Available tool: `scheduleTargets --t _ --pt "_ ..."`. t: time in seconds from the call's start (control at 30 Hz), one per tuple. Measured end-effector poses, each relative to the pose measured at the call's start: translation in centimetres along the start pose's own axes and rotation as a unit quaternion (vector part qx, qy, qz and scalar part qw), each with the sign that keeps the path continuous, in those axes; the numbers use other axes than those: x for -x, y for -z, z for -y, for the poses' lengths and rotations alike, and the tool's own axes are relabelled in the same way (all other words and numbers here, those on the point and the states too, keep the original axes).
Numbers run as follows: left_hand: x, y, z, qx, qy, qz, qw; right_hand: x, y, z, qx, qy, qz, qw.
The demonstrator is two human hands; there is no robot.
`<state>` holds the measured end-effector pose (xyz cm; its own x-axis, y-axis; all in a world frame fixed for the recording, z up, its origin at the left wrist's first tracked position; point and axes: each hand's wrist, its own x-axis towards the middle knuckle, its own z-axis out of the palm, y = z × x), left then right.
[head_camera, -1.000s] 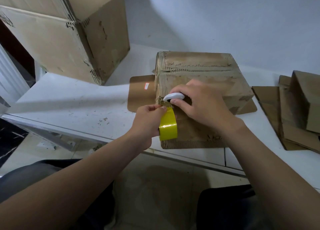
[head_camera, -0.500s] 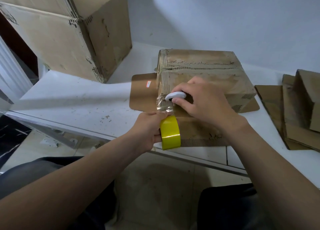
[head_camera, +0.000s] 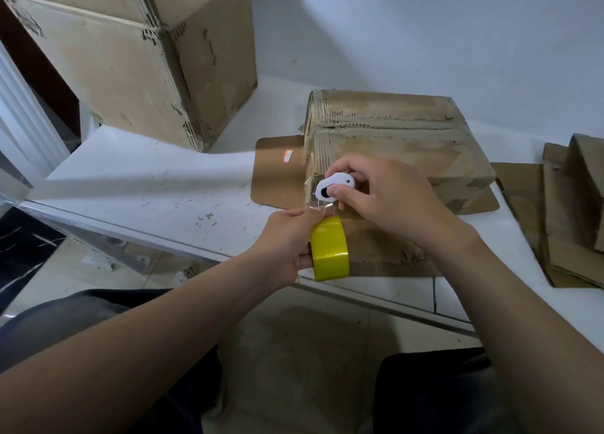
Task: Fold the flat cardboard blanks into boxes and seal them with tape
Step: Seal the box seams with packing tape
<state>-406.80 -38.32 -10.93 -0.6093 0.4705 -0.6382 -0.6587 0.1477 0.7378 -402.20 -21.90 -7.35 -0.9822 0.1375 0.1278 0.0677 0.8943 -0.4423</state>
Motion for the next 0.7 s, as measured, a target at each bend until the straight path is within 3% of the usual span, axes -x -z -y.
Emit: scheduleTargets --t 0.17,0.47,0.7 --pt "-0.1 0.3 0.0 0.002 -0.001 0.001 1.0 0.0 0.0 0.2 0.005 0.005 -0.016 1.0" --pt "-0.6 0.5 0.4 -0.002 -0.011 0.01 1.0 0.0 -1.2 1.5 0.117 0.132 -0.045 0.983" --pt "-0.7 0.6 0.2 -0.018 -0.001 0.005 1.0 -0.2 0.1 0.0 0.086 0.115 -0.004 0.99"
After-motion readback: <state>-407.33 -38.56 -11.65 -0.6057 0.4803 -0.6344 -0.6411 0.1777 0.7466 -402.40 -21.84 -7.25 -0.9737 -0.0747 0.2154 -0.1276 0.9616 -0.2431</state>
